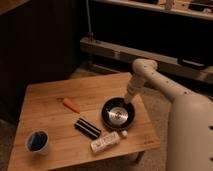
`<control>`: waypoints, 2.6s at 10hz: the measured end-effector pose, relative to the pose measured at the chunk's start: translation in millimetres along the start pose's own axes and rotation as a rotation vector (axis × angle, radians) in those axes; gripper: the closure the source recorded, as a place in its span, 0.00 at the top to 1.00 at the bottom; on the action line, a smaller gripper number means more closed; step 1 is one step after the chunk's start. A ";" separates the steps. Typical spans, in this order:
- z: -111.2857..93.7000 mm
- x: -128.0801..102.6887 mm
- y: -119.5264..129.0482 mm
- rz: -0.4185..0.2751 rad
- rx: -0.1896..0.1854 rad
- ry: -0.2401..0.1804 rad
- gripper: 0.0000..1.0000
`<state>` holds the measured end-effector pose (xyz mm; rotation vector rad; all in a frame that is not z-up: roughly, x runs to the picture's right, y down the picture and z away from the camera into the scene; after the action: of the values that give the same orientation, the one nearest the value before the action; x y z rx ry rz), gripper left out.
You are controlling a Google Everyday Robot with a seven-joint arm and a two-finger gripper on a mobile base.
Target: Drag the ceramic bowl in a circle
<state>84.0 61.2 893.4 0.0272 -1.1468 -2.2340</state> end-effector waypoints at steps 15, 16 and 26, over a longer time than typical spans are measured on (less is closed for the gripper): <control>-12.4 92.3 50.2 -0.140 -0.019 0.038 0.00; -18.3 80.8 55.0 -0.118 -0.028 0.038 0.00; -46.6 -95.4 60.5 0.172 -0.111 -0.042 0.00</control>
<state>205.5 52.1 885.2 -0.1586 -1.0050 -2.1496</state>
